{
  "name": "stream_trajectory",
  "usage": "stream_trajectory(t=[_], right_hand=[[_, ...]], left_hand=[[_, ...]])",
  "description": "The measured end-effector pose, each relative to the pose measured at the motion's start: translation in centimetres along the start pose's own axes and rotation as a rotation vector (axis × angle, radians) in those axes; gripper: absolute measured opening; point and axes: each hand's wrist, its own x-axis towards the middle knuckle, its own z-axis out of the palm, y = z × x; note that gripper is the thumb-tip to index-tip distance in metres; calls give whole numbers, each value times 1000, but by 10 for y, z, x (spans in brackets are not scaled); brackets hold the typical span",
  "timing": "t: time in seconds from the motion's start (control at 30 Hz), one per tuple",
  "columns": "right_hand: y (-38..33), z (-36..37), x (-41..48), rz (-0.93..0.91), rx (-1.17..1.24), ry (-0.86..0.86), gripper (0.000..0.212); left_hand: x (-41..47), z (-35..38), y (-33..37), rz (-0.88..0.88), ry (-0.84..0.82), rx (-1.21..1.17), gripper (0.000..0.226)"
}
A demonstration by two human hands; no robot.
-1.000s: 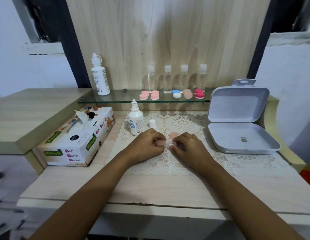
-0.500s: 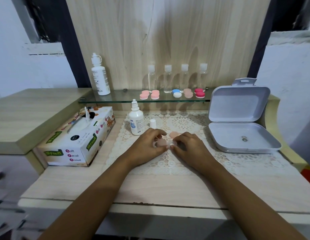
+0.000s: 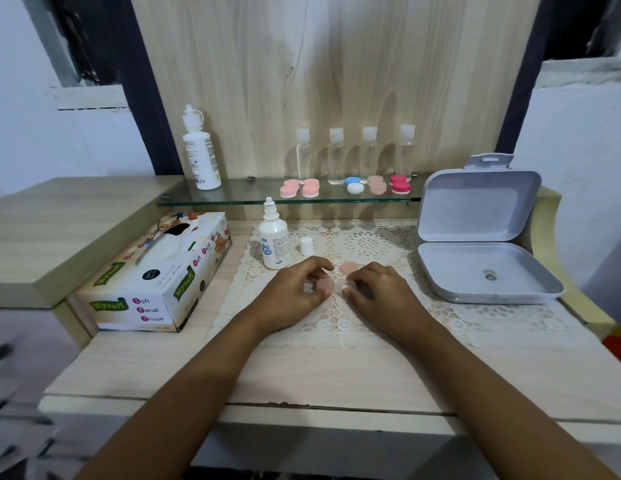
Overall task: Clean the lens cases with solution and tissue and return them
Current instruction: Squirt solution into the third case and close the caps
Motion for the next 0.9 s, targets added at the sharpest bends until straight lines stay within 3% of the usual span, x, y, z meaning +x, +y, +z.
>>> stream_trajectory(t=[0.27,0.47,0.6,0.9], right_hand=[[-1,-1,-1,-9,-3,9,26],[-1,-1,-2,-6,2,9,26],[-1,-1,-2,-10,-5,10,26],[-1,0,-3,-17,-5,9,25]], left_hand=[[-1,3,2,-45,48,64,50],[-2,6,-2,-54,64,212,23],[-1,6,-2,-75,60,139,40],[-1,1,0,-65,-1,100,27]])
